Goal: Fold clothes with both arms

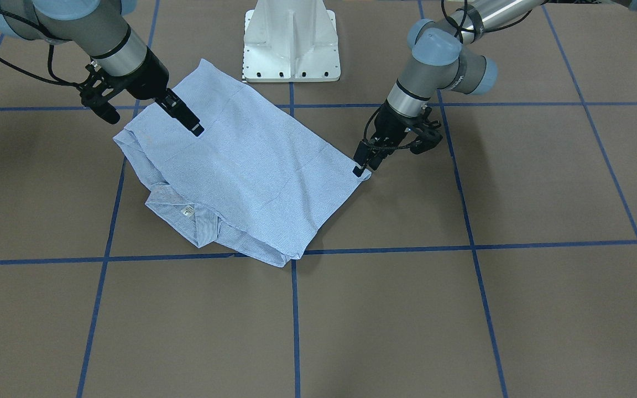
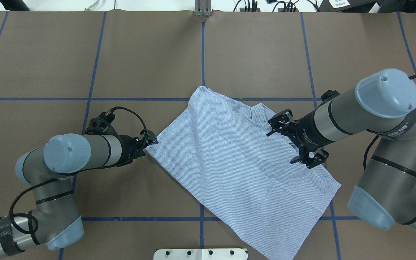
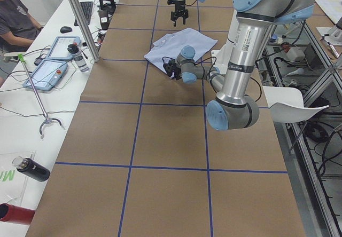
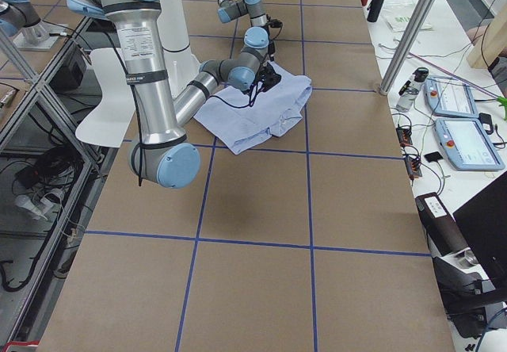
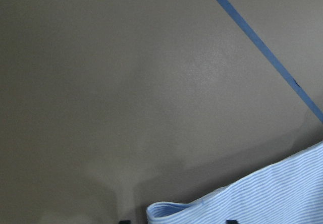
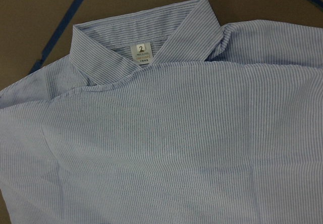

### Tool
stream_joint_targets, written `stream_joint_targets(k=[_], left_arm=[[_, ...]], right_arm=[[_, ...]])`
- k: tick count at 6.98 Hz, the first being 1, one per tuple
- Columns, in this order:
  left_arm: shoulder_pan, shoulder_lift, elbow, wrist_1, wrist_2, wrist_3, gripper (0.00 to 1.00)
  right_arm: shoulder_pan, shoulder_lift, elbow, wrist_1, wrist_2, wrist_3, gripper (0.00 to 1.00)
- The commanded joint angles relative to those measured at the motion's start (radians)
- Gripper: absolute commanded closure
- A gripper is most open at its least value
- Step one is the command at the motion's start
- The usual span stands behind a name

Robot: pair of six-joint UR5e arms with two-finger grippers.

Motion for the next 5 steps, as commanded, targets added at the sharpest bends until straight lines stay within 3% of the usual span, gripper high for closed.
stream_joint_targets(k=[1,2,3,4,5], left_arm=[[0.001,-0.006,0.004,0.002,0.0,0.001,0.46],[0.001,-0.016,0.01,0.002,-0.001,0.001,0.53],[0.001,-0.016,0.01,0.002,0.0,0.001,0.69],[0.001,-0.015,0.012,0.002,0.0,0.001,0.99],[0.001,-0.016,0.01,0.002,0.0,0.001,1.0]], right_arm=[[0.001,-0.004,0.003,0.0,0.003,0.001,0.0],[0.002,-0.005,0.001,0.0,0.004,0.001,0.0],[0.002,-0.005,0.001,0.0,0.009,0.0,0.0],[0.001,-0.004,0.003,0.0,0.012,0.001,0.0],[0.002,-0.002,0.004,0.0,0.012,0.001,0.0]])
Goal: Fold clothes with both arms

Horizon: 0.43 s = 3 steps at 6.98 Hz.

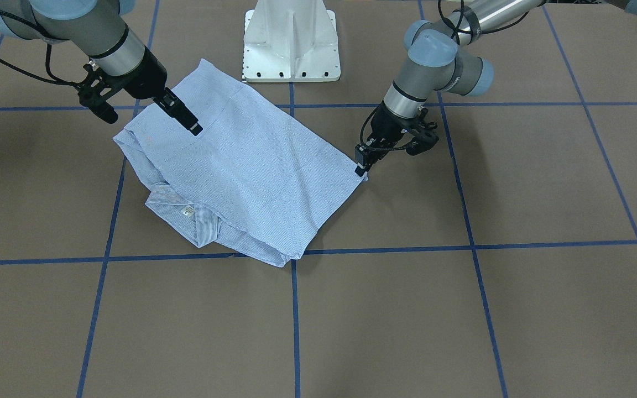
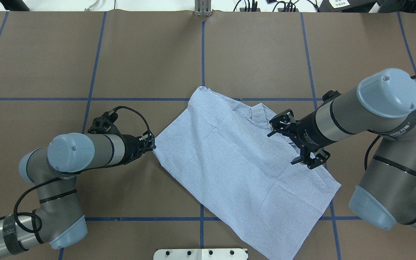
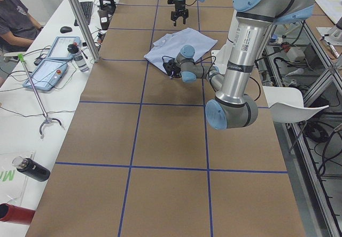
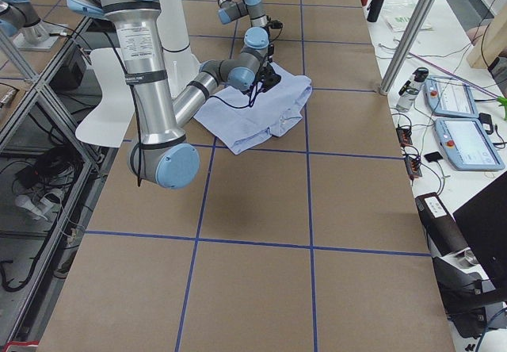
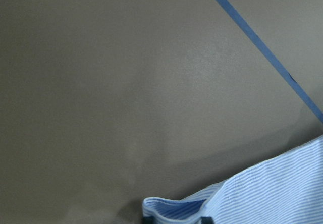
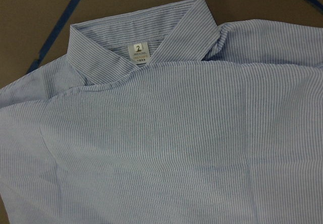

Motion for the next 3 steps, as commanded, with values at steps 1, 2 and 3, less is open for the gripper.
stream_joint_targets(k=[1,2,3], left_arm=[[-0.002,-0.001,-0.002,0.011,0.0,0.012,1.0],[-0.015,-0.001,-0.014,0.04,-0.001,0.034,1.0],[-0.052,-0.032,-0.011,0.087,-0.003,0.11,1.0]], right_arm=[[0.001,0.002,0.005,0.0,0.003,0.0,0.0],[-0.001,0.005,0.005,0.0,0.003,0.002,0.0],[0.001,0.006,0.002,0.0,0.003,0.002,0.0]])
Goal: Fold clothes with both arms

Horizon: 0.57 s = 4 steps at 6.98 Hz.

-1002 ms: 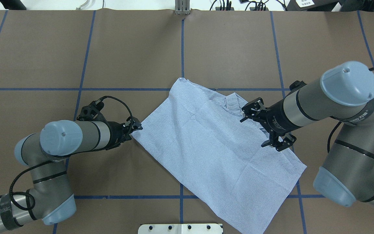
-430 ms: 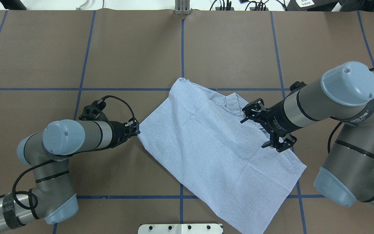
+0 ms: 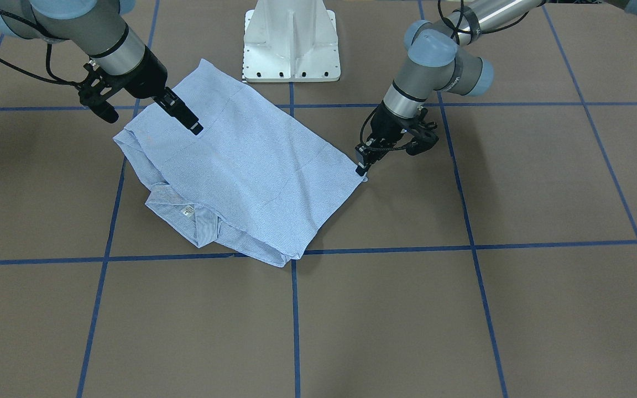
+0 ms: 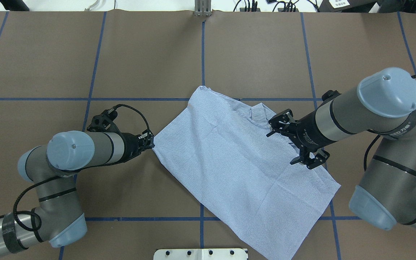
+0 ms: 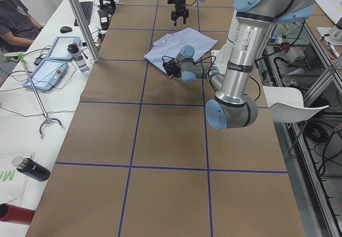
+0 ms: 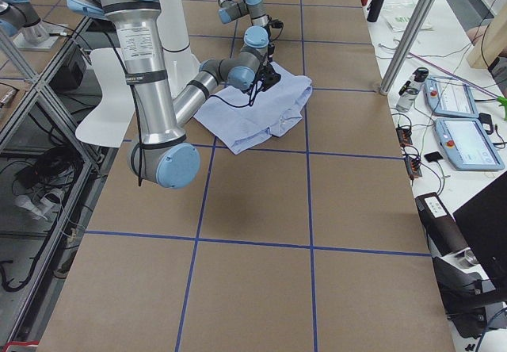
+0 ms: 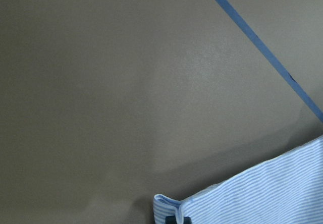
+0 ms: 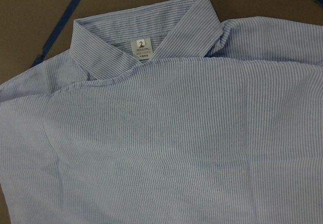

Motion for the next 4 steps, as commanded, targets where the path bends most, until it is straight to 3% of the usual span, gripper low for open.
stream_joint_targets(k=[1,3,4], left_arm=[[-0.107,-0.069,0.024,0.072,-0.005,0.178,1.0],[-0.246,-0.29,0.346,0.033,-0.008,0.302,1.0],[-0.294,-0.367,0.499,-0.086,-0.012,0.316,1.0]], right_arm=[[0.002,0.002,-0.002,0.0,0.0,0.001,0.0],[0.005,0.004,-0.003,0.0,-0.001,0.001,0.0],[0.002,0.005,-0.005,0.0,-0.003,0.001,0.0]])
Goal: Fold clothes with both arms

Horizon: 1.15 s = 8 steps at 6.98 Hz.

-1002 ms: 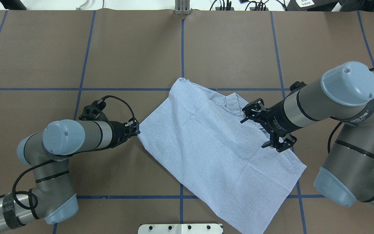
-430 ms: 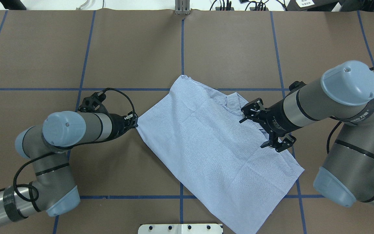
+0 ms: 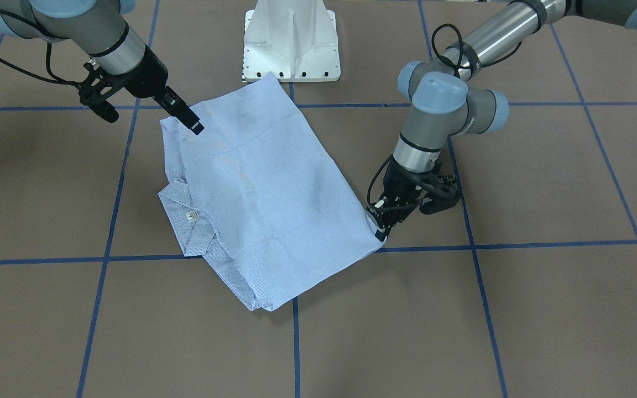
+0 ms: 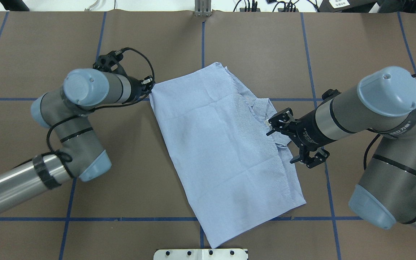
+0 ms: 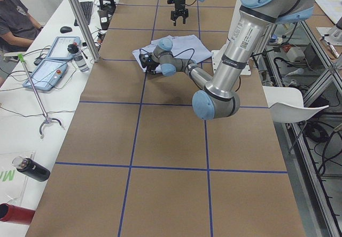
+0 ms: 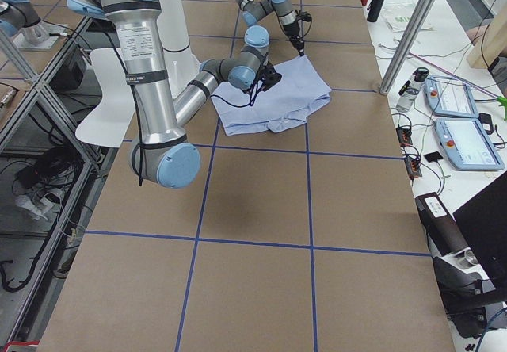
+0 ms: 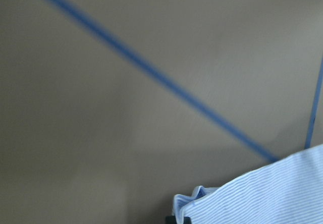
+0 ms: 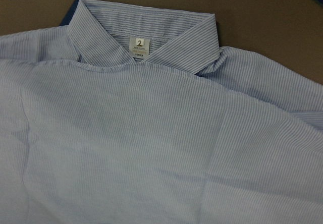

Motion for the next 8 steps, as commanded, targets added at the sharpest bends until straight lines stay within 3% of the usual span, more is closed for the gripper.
stream_joint_targets(k=[1,2,3,4,6,7,8], left_arm=[[-0.088,-0.207,0.38,-0.218,-0.004,0.041,1.0],[-0.097,-0.244,0.443,-0.254,-0.006,0.041,1.0],[-0.097,-0.247,0.444,-0.256,-0.024,0.049,0.52],[-0.103,-0.244,0.434,-0.256,-0.027,0.093,0.39],[-0.125,-0.144,0.228,-0.224,-0.145,0.08,0.38],[-0.128,-0.063,0.103,-0.161,-0.164,0.081,0.38],[-0.128,-0.05,0.044,-0.104,-0.164,0.081,0.38]], right_arm=[[-0.009,0.006,-0.008,0.0,-0.03,-0.003,0.0],[-0.018,0.027,-0.015,0.002,-0.081,-0.003,0.0],[-0.034,0.067,-0.037,0.003,-0.14,0.0,0.0],[-0.082,0.072,-0.054,0.009,-0.205,0.006,0.0],[-0.267,0.049,-0.052,0.002,-0.439,0.009,0.0],[-0.34,0.045,-0.073,-0.023,-0.51,0.009,0.0],[-0.391,0.045,-0.08,-0.05,-0.559,0.011,0.0]])
